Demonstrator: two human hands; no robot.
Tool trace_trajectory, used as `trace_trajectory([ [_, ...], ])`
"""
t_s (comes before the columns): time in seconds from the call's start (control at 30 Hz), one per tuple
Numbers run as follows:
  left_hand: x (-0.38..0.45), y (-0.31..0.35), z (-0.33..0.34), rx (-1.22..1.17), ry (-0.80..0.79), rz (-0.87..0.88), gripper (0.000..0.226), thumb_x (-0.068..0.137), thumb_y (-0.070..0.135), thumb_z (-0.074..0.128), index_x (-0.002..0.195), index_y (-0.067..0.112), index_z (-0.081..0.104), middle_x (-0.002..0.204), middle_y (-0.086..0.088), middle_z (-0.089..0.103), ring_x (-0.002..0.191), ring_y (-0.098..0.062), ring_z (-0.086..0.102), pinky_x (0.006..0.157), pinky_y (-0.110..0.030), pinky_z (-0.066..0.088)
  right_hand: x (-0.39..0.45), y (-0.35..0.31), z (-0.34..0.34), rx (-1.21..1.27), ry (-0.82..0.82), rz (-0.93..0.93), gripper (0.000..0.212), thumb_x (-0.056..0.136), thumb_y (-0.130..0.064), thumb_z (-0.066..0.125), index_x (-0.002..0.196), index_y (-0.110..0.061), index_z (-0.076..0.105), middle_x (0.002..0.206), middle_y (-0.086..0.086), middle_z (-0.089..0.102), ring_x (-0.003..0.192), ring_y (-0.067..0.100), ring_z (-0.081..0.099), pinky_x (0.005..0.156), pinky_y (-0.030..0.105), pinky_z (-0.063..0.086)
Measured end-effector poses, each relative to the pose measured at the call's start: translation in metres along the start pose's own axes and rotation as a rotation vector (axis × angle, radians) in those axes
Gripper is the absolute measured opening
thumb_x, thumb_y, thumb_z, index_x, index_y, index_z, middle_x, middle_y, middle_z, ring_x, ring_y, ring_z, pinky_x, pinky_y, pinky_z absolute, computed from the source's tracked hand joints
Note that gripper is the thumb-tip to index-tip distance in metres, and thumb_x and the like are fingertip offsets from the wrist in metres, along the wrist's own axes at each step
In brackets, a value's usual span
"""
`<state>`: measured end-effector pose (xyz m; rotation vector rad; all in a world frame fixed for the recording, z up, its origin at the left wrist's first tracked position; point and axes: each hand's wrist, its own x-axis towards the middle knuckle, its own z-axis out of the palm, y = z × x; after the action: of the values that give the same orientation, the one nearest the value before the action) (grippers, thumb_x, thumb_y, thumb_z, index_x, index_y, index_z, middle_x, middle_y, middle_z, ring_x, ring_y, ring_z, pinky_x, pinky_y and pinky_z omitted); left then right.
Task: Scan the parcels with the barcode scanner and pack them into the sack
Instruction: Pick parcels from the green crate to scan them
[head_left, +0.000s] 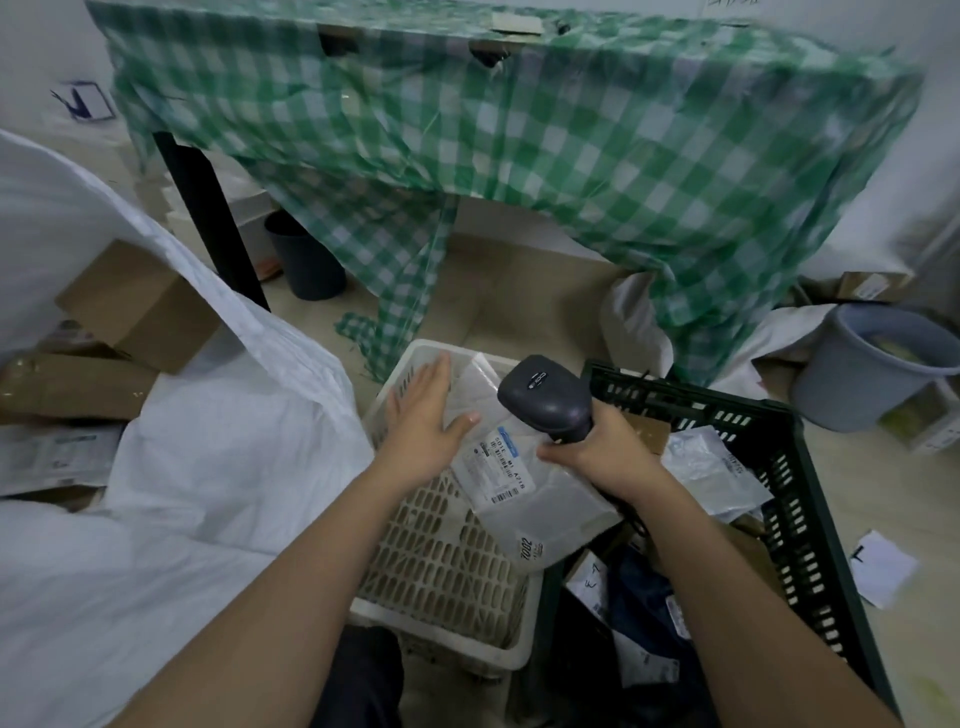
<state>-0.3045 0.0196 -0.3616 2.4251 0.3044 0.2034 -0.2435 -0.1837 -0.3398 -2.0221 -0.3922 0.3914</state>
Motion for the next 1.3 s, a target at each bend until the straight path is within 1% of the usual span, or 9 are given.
trace_trajectory([
  [0.07,0.0,0.002,0.0,-0.171,-0.038,-0.044,0.072,0.095,0.031,0.058,0.153,0.02,0.018,0.152,0.002,0.034,0.142,-0.018,0.028,0.118,-0.039,0.016,-0.002,0.001,-0.003,-0.001,-0.035,-0.015,0.036,0.073,0.0,0.079,0.1,-0.015,0.061,0.096,0.009,0.069,0.082,0.012,0.061,0.067,0.017,0.046],
  [0.13,-0.001,0.001,-0.003,-0.327,-0.07,-0.108,0.054,0.091,0.022,0.065,0.14,0.016,0.044,0.128,0.002,0.056,0.12,-0.017,0.052,0.099,-0.033,0.044,-0.003,0.002,-0.004,-0.016,-0.053,-0.022,0.039,0.073,0.0,0.079,0.105,-0.013,0.062,0.1,0.008,0.07,0.088,0.013,0.062,0.072,0.021,0.047],
  [0.2,-0.003,-0.002,-0.006,-0.344,-0.078,-0.143,0.021,0.09,0.019,0.065,0.11,0.014,0.062,0.097,0.004,0.065,0.091,-0.016,0.062,0.072,-0.022,0.049,-0.002,0.005,-0.005,-0.046,0.014,-0.046,0.039,0.073,-0.005,0.08,0.106,-0.016,0.063,0.098,0.003,0.07,0.092,0.015,0.064,0.076,0.028,0.048],
  [0.3,-0.003,-0.011,-0.009,-0.406,0.012,-0.2,0.005,0.09,0.018,0.066,0.093,0.016,0.063,0.08,0.005,0.064,0.073,-0.012,0.06,0.06,-0.022,0.045,0.0,0.009,-0.013,-0.138,0.227,-0.068,0.035,0.076,-0.018,0.079,0.106,-0.027,0.063,0.085,-0.008,0.065,0.084,0.012,0.061,0.071,0.028,0.044],
  [0.5,0.001,-0.025,-0.013,-0.791,0.228,-0.406,0.015,0.089,0.009,0.067,0.103,0.004,0.067,0.093,-0.009,0.07,0.081,-0.024,0.067,0.063,-0.027,0.05,-0.002,0.02,-0.029,-0.134,0.449,-0.019,0.012,0.079,-0.017,0.072,0.085,-0.016,0.061,0.077,-0.003,0.065,0.078,0.021,0.06,0.068,0.035,0.048],
  [0.7,0.003,-0.019,-0.015,-1.076,0.326,-0.47,0.018,0.092,0.01,0.063,0.109,0.009,0.063,0.102,-0.007,0.07,0.088,-0.021,0.069,0.069,-0.031,0.054,-0.006,0.018,-0.023,-0.028,0.303,0.037,0.019,0.079,-0.02,0.075,0.078,-0.004,0.065,0.074,0.017,0.067,0.065,0.019,0.057,0.059,0.03,0.041],
  [0.83,0.006,-0.016,-0.014,-1.148,0.355,-0.473,0.023,0.093,0.012,0.062,0.115,0.011,0.061,0.107,-0.006,0.07,0.094,-0.021,0.068,0.075,-0.032,0.056,-0.007,0.019,-0.016,0.007,0.204,0.063,0.021,0.077,-0.024,0.078,0.082,-0.006,0.068,0.075,0.014,0.07,0.068,0.02,0.062,0.07,0.04,0.052],
  [1.07,0.008,-0.015,-0.011,-1.167,0.394,-0.468,0.023,0.092,0.012,0.063,0.115,0.012,0.061,0.109,-0.007,0.07,0.095,-0.022,0.069,0.08,-0.035,0.057,-0.012,0.01,-0.004,-0.123,0.095,0.041,0.019,0.082,-0.022,0.072,0.075,-0.006,0.065,0.066,0.006,0.069,0.048,0.0,0.056,0.047,0.011,0.041],
  [1.3,0.009,-0.015,-0.01,-1.165,0.411,-0.455,0.021,0.092,0.011,0.063,0.113,0.011,0.062,0.108,-0.009,0.07,0.094,-0.023,0.069,0.079,-0.036,0.057,-0.012,0.004,0.004,-0.147,0.09,0.053,0.021,0.078,-0.019,0.067,0.076,0.002,0.064,0.072,0.016,0.07,0.052,0.013,0.054,0.05,0.023,0.044],
])
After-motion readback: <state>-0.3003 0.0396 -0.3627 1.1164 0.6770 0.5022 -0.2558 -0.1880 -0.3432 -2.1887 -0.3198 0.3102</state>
